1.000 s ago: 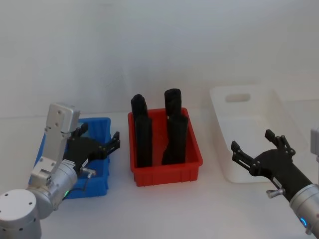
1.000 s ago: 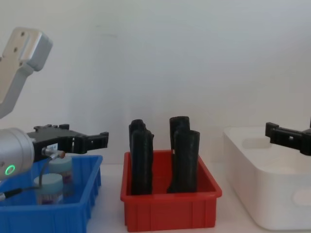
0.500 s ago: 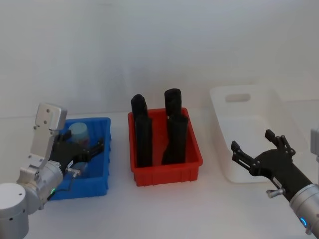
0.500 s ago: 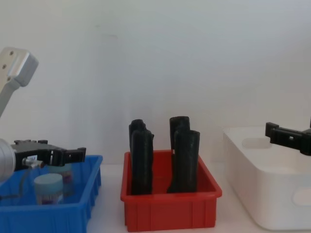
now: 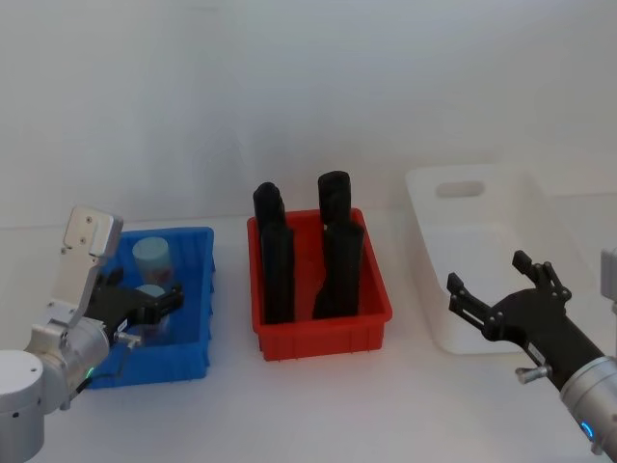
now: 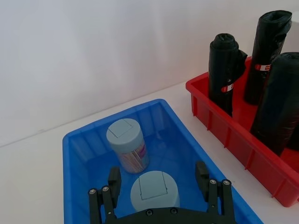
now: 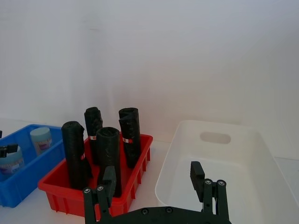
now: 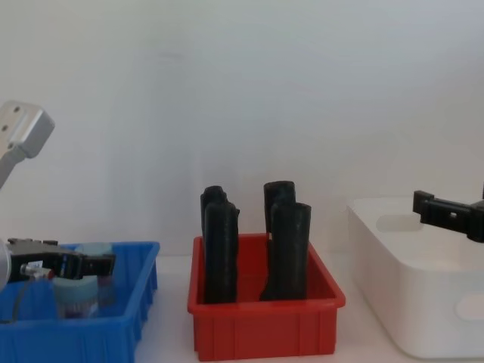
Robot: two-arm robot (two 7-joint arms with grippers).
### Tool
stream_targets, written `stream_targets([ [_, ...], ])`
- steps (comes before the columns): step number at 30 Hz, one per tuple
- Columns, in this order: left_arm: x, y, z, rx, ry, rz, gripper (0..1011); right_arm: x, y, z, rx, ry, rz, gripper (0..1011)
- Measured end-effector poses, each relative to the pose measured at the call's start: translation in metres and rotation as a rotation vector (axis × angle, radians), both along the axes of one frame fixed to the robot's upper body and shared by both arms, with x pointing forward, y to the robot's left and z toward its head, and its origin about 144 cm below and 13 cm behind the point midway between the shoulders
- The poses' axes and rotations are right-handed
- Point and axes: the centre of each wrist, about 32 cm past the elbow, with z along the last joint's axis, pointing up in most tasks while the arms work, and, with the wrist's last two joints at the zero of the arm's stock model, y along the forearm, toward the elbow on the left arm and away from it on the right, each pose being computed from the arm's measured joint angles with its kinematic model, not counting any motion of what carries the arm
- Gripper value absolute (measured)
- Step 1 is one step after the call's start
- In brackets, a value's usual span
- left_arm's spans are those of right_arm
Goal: Pick the cotton swabs from the blue box and place them into the white box.
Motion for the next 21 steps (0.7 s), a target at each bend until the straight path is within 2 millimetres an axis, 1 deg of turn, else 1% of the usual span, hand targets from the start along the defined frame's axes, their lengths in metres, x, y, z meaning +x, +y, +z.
stream_targets([
  [21,0.011,0.010,-0.008,-0.003,0.053,0.012,1004,0.000,0.000,0.000,0.000,0.000,0.000,1002],
])
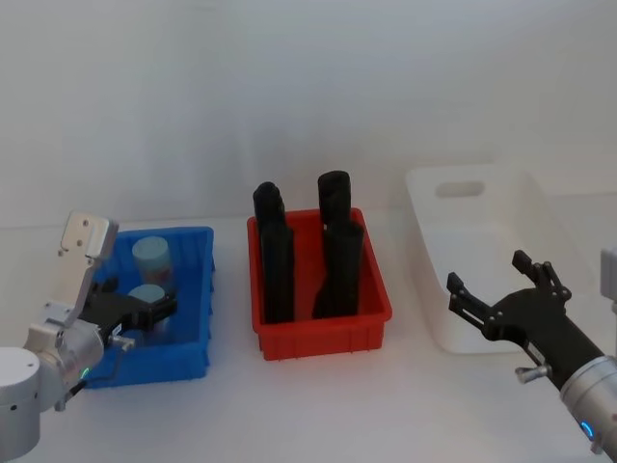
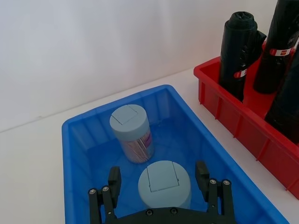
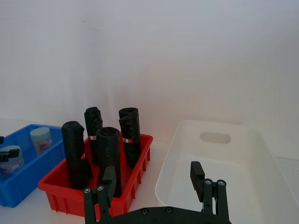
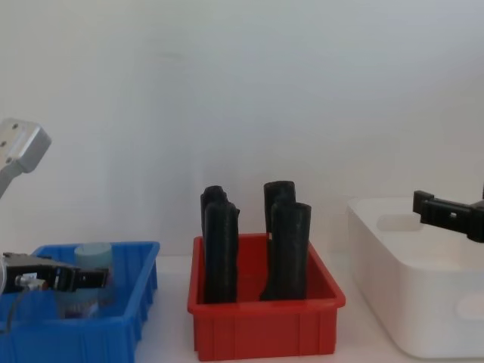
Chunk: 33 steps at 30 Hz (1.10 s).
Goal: Pick the cotton swabs from the blue box and place them into the white box.
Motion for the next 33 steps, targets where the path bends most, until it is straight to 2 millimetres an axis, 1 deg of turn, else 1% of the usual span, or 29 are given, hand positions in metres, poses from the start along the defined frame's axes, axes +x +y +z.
stream_targets([
  [8,0.0024,0.0023,-0.0031,-0.026,0.017,-0.006,1004,0.0000,0.0000,0.0000,0.000,0.000,0.000,1002],
  [11,0.0030,0.0029,-0.0040,-0.033,0.021,-0.007,963,0.0000,0.0000,0.0000,0.000,0.000,0.000,1002],
  [12,0.0033,0.0032,-0.0044,-0.039,0.024,-0.008,926,0.0000,0.0000,0.0000,0.000,0.000,0.000,1002],
  [14,0.0036,0.0036,-0.0049,-0.044,0.027,-0.009,883,0.0000,0.0000,0.0000,0.000,0.000,0.000,1002],
  [15,0.0040,0.0040,-0.0053,-0.049,0.030,-0.009,883,0.0000,0.0000,0.0000,0.000,0.000,0.000,1002],
  [17,0.0042,0.0043,-0.0058,-0.055,0.033,-0.010,809,0.0000,0.0000,0.0000,0.000,0.000,0.000,1002],
  [18,0.0043,0.0046,-0.0063,-0.057,0.035,-0.010,756,0.0000,0.0000,0.0000,0.000,0.000,0.000,1002],
  [23,0.0049,0.0057,-0.0071,-0.067,0.040,-0.010,670,0.0000,0.0000,0.0000,0.000,0.000,0.000,1001],
  [33,0.0044,0.0061,-0.0039,-0.064,0.031,-0.013,670,0.0000,0.0000,0.0000,0.000,0.000,0.000,1002],
])
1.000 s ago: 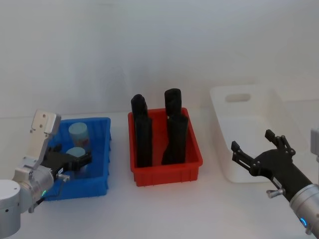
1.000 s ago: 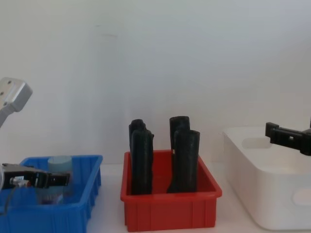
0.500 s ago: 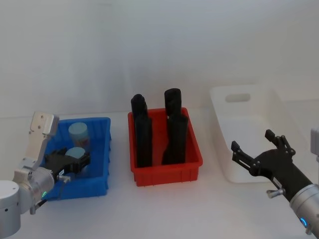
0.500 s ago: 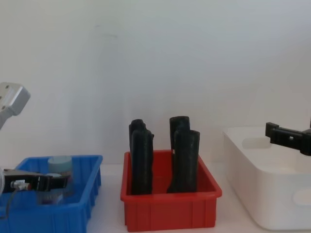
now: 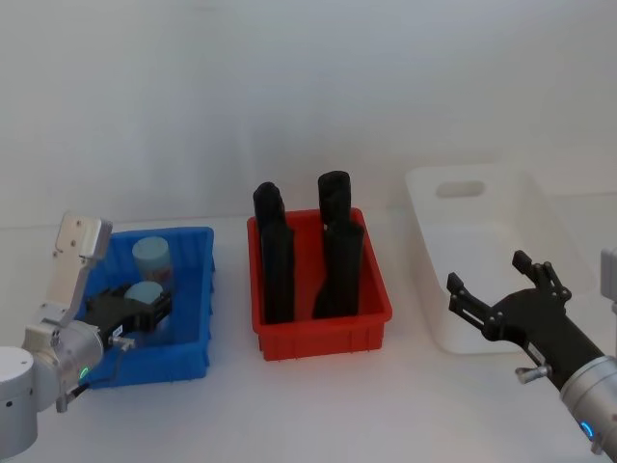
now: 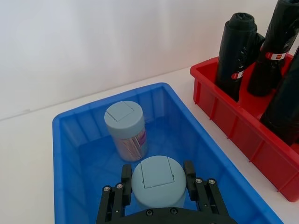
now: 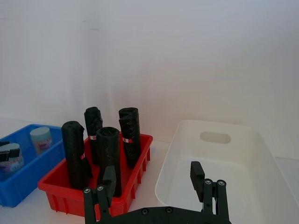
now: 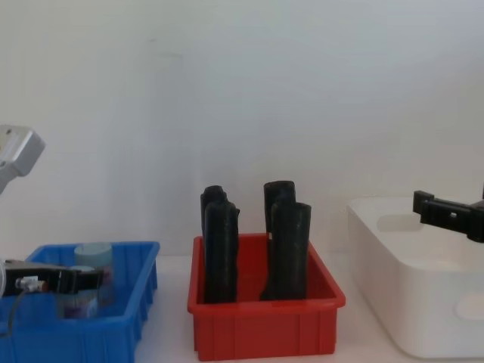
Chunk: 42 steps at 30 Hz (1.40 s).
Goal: Pick the cotton swabs from the blue box and place them into the white box.
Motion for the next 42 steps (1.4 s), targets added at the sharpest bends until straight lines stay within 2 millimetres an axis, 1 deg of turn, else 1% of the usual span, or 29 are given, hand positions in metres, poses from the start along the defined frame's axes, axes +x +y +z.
stream_targets([
  [6,-0.002,-0.001,0.012,0.015,-0.036,-0.017,670,0.000,0.000,0.000,0.000,0.000,0.000,1002],
  [13,-0.007,-0.003,0.035,0.029,-0.092,-0.064,670,0.000,0.000,0.000,0.000,0.000,0.000,1002],
  [14,-0.009,-0.004,0.040,0.032,-0.104,-0.078,670,0.000,0.000,0.000,0.000,0.000,0.000,1002],
  [17,-0.011,-0.005,0.048,0.034,-0.118,-0.099,670,0.000,0.000,0.000,0.000,0.000,0.000,1002],
  [23,-0.019,-0.008,0.071,0.042,-0.154,-0.174,670,0.000,0.000,0.000,0.000,0.000,0.000,1001],
  [30,-0.027,-0.011,0.093,0.048,-0.174,-0.261,670,0.000,0.000,0.000,0.000,0.000,0.000,1001],
  [42,-0.034,-0.016,0.117,0.036,-0.178,-0.446,670,0.000,0.000,0.000,0.000,0.000,0.000,1002],
])
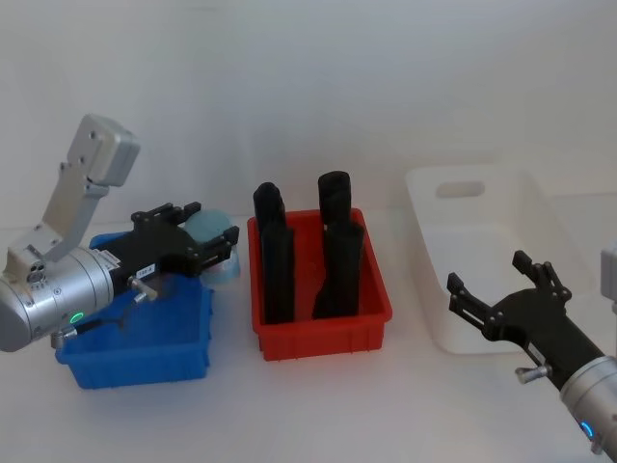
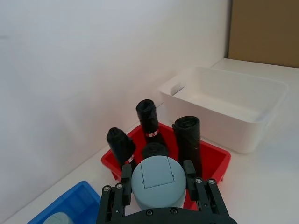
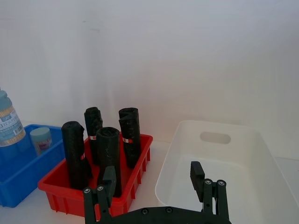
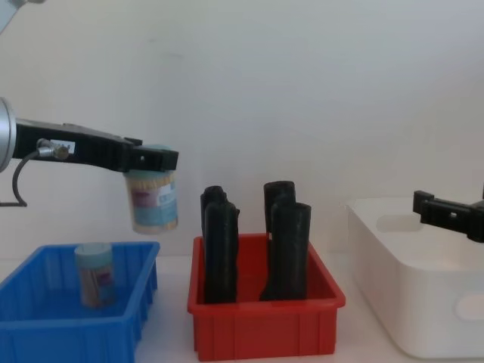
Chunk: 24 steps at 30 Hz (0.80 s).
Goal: Pick the cotton swabs from the blue box and place them into the white box.
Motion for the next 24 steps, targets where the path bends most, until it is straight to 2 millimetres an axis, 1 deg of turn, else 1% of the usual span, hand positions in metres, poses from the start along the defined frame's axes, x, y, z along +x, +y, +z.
stream_targets([
  [10,0.000,-0.006,0.012,-0.002,0.013,-0.132,670,0.000,0.000,0.000,0.000,0.000,0.000,1002],
  [24,-0.001,-0.010,0.018,-0.004,0.025,-0.212,670,0.000,0.000,0.000,-0.001,0.001,0.013,1001],
])
